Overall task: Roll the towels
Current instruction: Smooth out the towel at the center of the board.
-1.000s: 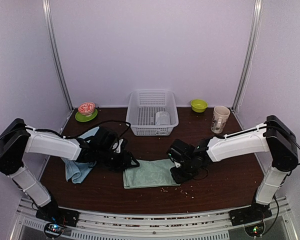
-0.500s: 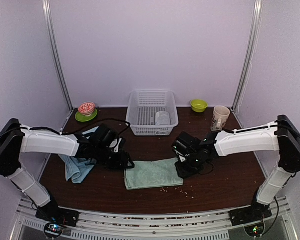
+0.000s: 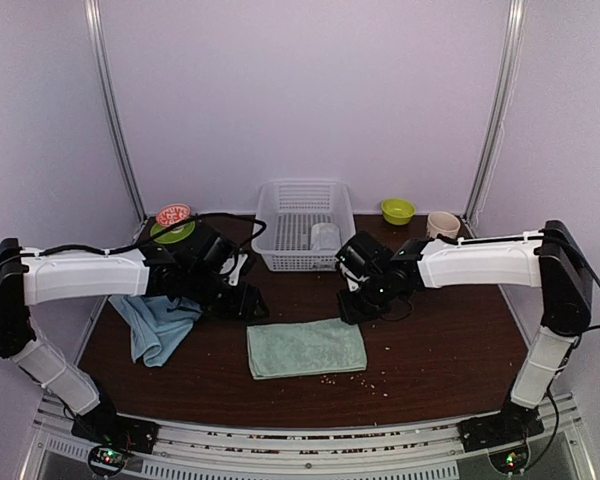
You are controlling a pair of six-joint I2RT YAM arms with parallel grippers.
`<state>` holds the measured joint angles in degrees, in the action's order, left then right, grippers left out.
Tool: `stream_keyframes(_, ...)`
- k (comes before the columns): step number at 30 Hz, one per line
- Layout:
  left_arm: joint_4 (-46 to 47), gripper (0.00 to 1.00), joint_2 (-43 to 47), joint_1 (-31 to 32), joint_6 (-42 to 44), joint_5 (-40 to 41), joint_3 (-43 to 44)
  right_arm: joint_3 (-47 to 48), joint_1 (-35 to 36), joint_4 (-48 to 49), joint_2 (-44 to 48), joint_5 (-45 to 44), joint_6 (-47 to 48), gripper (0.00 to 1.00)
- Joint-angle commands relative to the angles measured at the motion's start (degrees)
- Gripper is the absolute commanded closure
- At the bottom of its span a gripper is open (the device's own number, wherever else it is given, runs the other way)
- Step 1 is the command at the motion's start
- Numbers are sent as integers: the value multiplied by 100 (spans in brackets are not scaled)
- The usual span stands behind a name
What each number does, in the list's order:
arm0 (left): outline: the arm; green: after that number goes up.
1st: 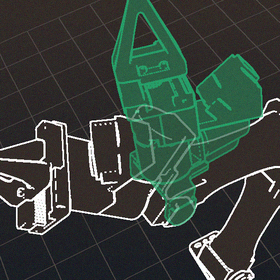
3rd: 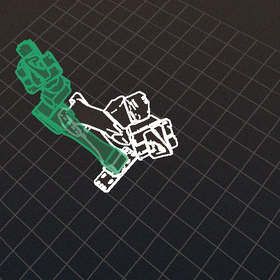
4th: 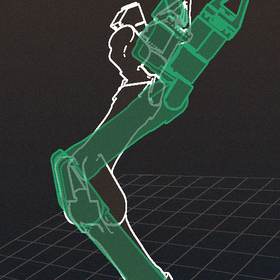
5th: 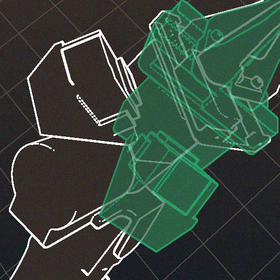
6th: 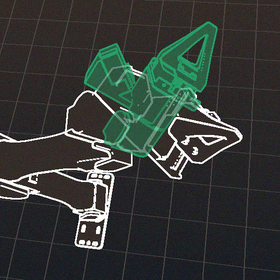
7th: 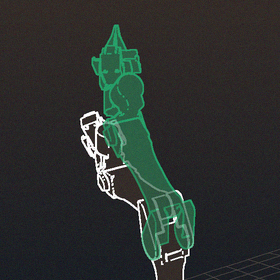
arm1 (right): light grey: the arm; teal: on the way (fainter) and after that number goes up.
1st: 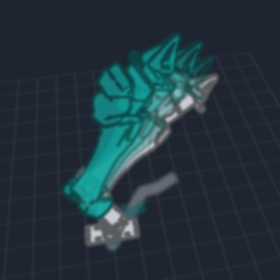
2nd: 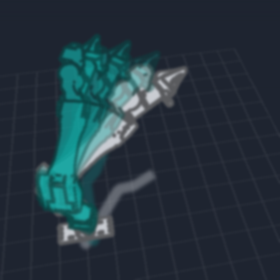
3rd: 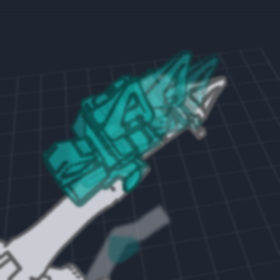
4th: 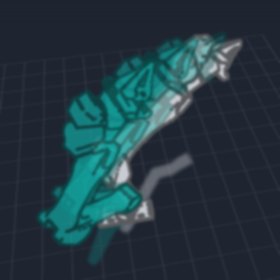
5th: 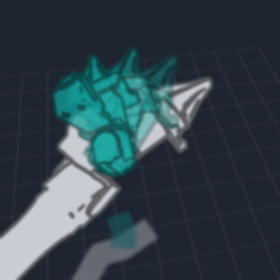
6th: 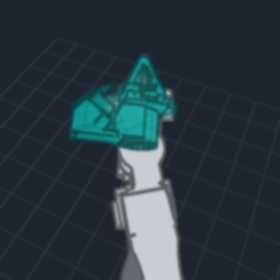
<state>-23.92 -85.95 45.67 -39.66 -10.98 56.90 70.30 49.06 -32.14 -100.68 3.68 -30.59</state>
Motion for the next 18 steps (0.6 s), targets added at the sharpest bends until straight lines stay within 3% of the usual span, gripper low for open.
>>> stream_keyframes(1,262,47,-492,133,172,-243,254,105,-217,166,-507,100,-45,83)
stream_keyframes(12,375,47,-753,135,216,-255,114,-482,-1019,662,-757,710,-564,85)
stream_keyframes(18,242,47,-937,135,383,-270,459,-665,-1124,722,-463,672,-598,79)
